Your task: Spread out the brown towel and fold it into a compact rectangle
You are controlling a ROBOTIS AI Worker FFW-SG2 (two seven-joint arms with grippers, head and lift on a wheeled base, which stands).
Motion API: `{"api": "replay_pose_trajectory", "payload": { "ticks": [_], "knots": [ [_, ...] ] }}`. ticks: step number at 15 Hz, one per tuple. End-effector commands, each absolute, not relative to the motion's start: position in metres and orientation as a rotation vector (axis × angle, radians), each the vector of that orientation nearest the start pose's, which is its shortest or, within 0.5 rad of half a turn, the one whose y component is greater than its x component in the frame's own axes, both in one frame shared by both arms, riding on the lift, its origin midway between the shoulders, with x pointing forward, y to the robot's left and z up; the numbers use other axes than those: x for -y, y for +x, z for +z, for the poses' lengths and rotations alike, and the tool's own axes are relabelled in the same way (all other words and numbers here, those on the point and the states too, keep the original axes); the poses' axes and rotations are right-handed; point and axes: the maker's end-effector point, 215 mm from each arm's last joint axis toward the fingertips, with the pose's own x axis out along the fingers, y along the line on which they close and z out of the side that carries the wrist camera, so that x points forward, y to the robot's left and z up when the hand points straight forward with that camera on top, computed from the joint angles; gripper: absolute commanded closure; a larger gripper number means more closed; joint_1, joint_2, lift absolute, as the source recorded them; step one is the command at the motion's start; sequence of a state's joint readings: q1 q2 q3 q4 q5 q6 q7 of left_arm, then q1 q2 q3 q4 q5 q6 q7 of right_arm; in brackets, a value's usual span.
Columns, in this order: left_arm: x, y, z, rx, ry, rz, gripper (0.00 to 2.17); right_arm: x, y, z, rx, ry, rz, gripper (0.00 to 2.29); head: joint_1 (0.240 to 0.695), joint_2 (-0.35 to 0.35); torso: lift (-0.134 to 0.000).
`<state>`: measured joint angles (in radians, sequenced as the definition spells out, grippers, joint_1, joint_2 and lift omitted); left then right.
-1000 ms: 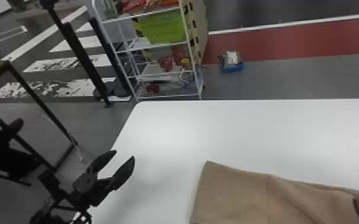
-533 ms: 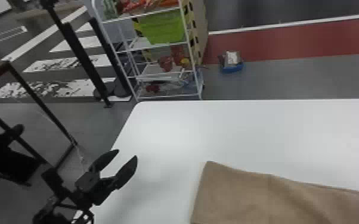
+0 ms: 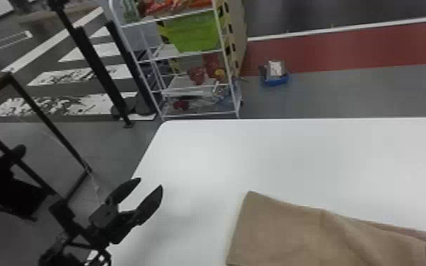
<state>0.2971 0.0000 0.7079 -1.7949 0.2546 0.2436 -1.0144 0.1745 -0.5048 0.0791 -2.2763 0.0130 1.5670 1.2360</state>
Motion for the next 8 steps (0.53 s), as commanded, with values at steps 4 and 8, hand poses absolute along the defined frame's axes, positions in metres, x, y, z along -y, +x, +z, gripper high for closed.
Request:
{"api": "replay_pose_trajectory", "payload": {
  "ticks": [4,8],
  "knots": [
    [-0.393,0.405,-0.376,-0.122,-0.225,-0.344,0.05,0.173,0.286,-0.41,-1.167,0.226,0.956,1.18,0.695,0.35,-0.124],
    [-0.386,0.408,-0.374,-0.124,-0.219,-0.356,0.05,0.174,0.289,-0.397,-1.124,0.309,0.962,1.18,0.695,0.349,-0.124]
  ]
}}
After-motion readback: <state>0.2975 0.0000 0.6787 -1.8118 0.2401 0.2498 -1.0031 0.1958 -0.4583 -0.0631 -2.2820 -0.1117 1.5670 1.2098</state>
